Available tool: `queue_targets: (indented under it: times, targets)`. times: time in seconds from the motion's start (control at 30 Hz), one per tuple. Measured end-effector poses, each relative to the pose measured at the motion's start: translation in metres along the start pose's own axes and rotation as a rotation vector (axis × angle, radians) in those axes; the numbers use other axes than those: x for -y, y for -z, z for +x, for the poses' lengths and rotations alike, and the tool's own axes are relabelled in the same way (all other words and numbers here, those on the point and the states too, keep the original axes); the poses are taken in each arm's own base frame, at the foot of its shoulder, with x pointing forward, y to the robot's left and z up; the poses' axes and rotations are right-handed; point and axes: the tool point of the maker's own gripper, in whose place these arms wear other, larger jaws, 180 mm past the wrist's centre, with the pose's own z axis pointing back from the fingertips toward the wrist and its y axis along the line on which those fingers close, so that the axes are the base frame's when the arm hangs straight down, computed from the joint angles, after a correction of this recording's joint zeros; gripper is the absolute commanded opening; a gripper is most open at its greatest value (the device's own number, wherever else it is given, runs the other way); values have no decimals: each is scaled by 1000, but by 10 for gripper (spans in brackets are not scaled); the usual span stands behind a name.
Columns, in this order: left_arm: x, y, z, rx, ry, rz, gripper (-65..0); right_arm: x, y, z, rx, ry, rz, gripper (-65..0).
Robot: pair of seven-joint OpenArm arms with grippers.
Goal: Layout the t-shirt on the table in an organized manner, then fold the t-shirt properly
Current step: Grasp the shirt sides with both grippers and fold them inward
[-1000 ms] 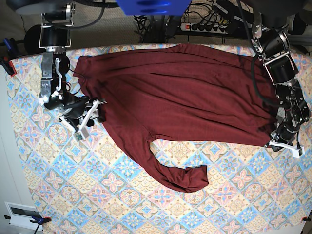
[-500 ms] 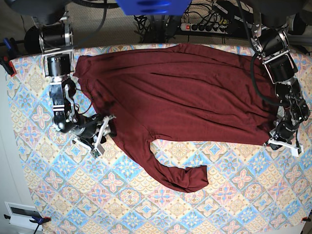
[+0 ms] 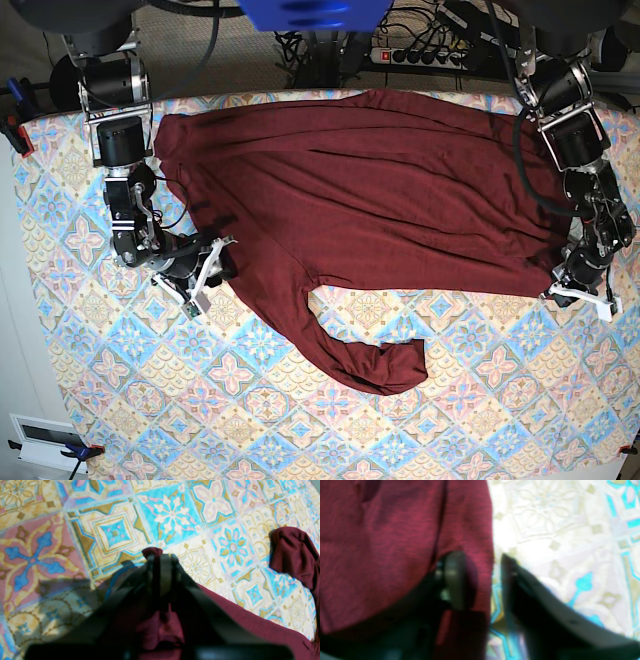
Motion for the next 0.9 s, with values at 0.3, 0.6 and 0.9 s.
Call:
queue_targets:
  times: [0.3, 0.6, 0.9]
  targets:
    - [1, 0, 13, 66, 0, 0, -649, 18, -26, 24, 62, -3, -67, -650]
    - [2, 0, 13, 66, 1, -3, -649, 25, -70, 52, 119, -55, -150, -650]
    - [-3, -2, 15, 68, 8, 4, -650, -6, -82, 33, 123, -111, -128, -650]
